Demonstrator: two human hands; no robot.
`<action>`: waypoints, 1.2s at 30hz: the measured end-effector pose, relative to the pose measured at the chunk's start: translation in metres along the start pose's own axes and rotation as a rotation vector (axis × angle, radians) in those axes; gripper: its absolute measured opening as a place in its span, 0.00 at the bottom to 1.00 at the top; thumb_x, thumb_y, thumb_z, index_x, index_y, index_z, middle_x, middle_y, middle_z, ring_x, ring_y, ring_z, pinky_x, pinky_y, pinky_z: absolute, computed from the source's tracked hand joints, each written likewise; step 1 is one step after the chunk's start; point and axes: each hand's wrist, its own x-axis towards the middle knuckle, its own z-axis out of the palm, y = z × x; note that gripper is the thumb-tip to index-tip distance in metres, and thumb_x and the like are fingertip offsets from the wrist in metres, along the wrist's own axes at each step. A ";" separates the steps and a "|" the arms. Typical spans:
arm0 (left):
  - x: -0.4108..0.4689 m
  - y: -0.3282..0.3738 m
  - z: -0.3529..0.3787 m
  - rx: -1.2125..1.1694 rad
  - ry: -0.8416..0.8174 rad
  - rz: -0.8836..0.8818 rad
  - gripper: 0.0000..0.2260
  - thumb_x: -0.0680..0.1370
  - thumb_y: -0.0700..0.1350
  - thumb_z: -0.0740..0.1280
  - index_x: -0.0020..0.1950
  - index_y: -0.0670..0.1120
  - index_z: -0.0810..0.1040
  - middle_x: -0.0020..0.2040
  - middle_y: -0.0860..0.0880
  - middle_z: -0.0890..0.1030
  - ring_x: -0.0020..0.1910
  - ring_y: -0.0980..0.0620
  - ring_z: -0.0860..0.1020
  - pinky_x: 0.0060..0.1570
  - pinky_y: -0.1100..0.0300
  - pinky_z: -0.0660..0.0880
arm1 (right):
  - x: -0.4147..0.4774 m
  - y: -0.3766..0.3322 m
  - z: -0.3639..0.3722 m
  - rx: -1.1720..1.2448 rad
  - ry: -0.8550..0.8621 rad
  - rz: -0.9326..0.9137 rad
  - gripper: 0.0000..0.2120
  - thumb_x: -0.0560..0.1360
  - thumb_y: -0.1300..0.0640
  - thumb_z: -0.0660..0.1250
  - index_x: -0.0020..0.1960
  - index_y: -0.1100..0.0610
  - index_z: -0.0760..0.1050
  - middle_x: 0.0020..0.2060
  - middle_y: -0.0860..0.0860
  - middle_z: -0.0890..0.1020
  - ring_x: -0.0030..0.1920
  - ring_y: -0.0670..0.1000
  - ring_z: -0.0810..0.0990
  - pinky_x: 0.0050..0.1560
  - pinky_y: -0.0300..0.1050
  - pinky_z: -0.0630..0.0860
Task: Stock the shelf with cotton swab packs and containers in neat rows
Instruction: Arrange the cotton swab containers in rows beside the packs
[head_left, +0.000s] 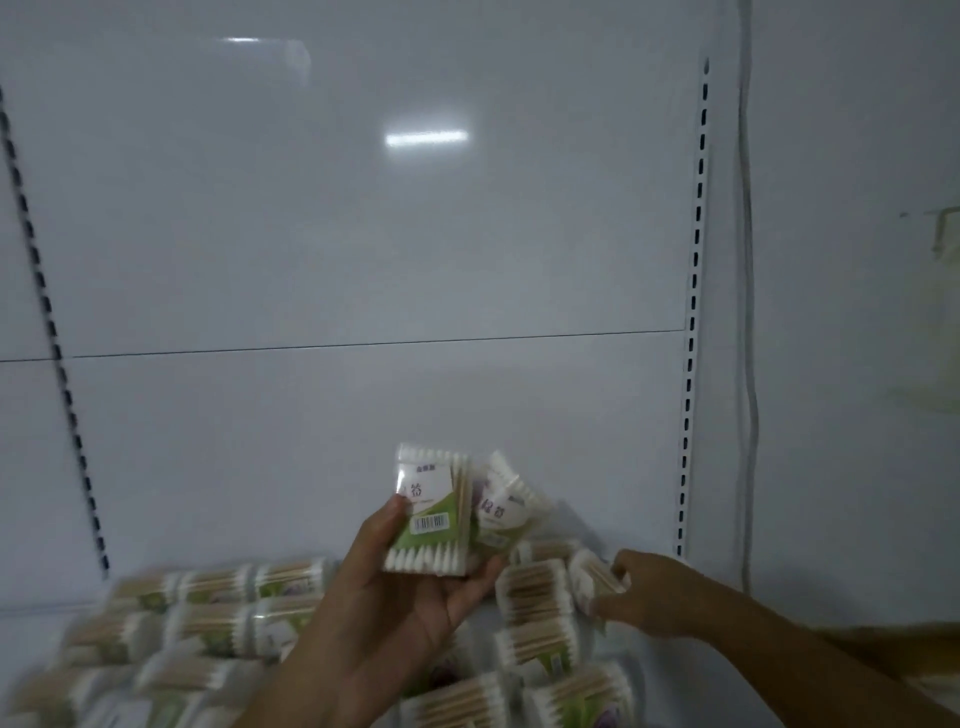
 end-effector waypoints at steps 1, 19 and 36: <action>-0.004 0.001 -0.002 -0.011 0.007 0.015 0.32 0.55 0.47 0.84 0.57 0.41 0.82 0.63 0.40 0.79 0.63 0.38 0.76 0.62 0.41 0.71 | 0.002 0.001 -0.006 -0.005 0.011 0.029 0.16 0.72 0.42 0.68 0.50 0.51 0.69 0.41 0.45 0.72 0.42 0.45 0.72 0.32 0.33 0.64; -0.234 0.148 -0.085 -0.085 0.284 0.387 0.39 0.45 0.53 0.84 0.55 0.45 0.84 0.60 0.38 0.80 0.58 0.37 0.77 0.51 0.45 0.78 | -0.164 -0.350 0.118 1.402 -0.068 -0.500 0.30 0.72 0.71 0.65 0.60 0.38 0.73 0.48 0.55 0.84 0.50 0.58 0.83 0.50 0.60 0.80; -0.419 0.320 -0.253 -0.056 0.568 0.723 0.31 0.65 0.52 0.73 0.66 0.44 0.77 0.61 0.39 0.79 0.57 0.40 0.80 0.53 0.49 0.79 | -0.157 -0.643 0.305 1.230 -0.192 -0.611 0.29 0.65 0.60 0.77 0.55 0.35 0.69 0.46 0.47 0.83 0.44 0.46 0.84 0.39 0.40 0.80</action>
